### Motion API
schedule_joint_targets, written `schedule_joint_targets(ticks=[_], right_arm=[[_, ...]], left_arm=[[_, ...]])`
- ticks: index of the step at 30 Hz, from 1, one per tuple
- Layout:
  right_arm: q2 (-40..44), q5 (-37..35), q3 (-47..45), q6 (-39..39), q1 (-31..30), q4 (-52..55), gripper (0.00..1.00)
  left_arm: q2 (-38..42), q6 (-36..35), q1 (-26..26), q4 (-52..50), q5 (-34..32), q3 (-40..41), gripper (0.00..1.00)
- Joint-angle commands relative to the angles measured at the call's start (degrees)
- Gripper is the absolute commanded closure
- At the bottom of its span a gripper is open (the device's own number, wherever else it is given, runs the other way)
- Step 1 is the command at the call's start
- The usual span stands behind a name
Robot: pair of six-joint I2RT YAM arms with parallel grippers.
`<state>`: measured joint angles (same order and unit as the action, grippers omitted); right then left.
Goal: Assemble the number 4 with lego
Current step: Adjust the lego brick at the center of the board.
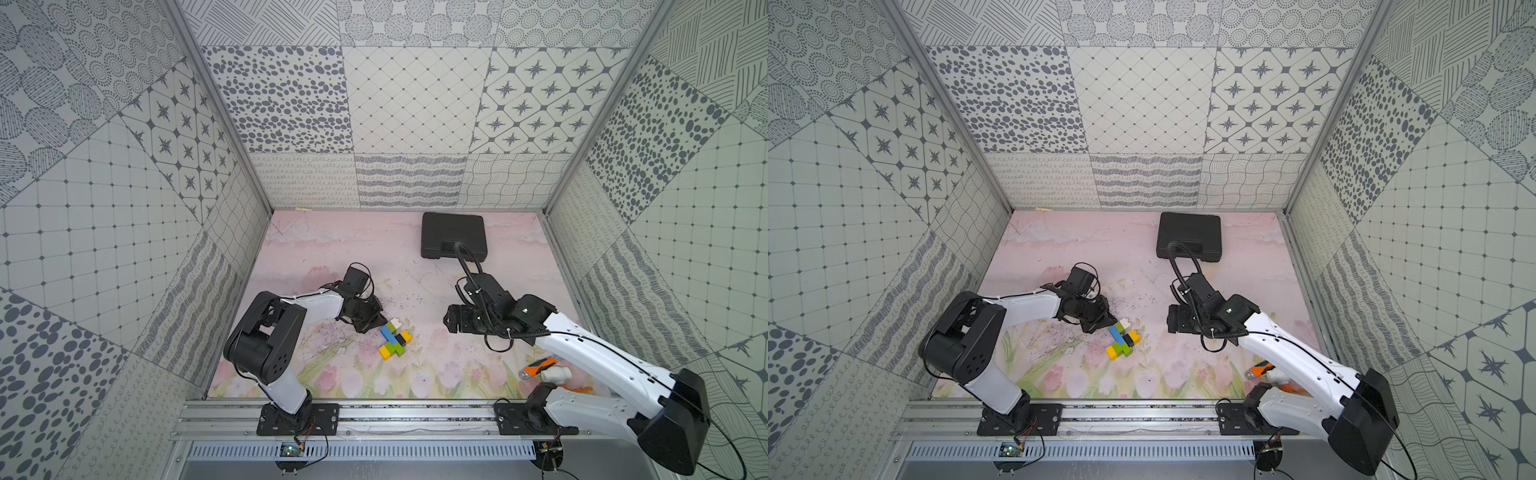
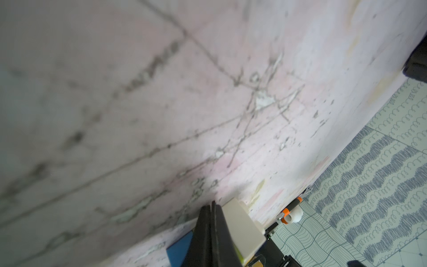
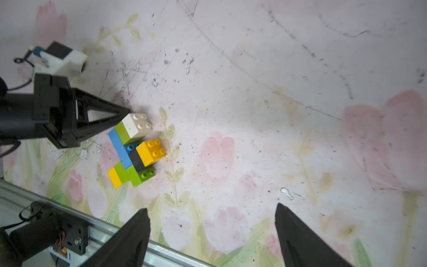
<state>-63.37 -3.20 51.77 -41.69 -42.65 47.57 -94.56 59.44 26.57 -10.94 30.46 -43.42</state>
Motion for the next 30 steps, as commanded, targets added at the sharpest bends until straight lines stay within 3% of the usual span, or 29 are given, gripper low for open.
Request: schedule_joint_targets(ticks=[1,6,15,19,20,22,24,27,30], right_arm=[[-0.03,-7.24,1.59,-1.35,0.29,3.44,0.11],[0.69,-9.13,3.18,-1.28,0.28,5.37,0.11],[8.89,-16.28,2.18,-1.31,0.45,2.88,0.1],[14.42,-19.64,0.0,1.41,0.39,-3.01,0.06],[15.81,-19.78,-1.58,2.61,0.46,-6.25,0.01],[18.54,-22.9,-6.14,-0.08,0.42,-11.61,0.01],[22.25,-28.54,-13.22,0.67,0.39,-19.7,0.01],[26.82,-31.48,-25.04,17.1,1.21,-38.75,0.01],[21.87,-35.75,-25.53,21.89,7.7,-41.04,0.01]], left_arm=[[2.76,1.91,1.88,-4.61,-3.51,3.94,1.0],[7.31,4.26,3.66,-5.14,-4.85,6.62,1.0],[11.34,10.53,12.1,-5.0,-5.9,8.03,1.0],[15.78,7.34,9.86,-11.91,-9.49,4.83,1.0],[16.7,4.99,8.03,-15.82,-10.48,2.57,1.0],[18.19,-1.37,3.8,-23.35,-13.75,-3.92,1.0],[19.3,-8.94,-1.35,-29.62,-20.19,-11.78,0.98],[19.14,-20.0,-6.88,-33.44,-33.68,-23.03,0.98],[19.15,-28.09,-9.54,-28.63,-51.8,-27.9,1.0]])
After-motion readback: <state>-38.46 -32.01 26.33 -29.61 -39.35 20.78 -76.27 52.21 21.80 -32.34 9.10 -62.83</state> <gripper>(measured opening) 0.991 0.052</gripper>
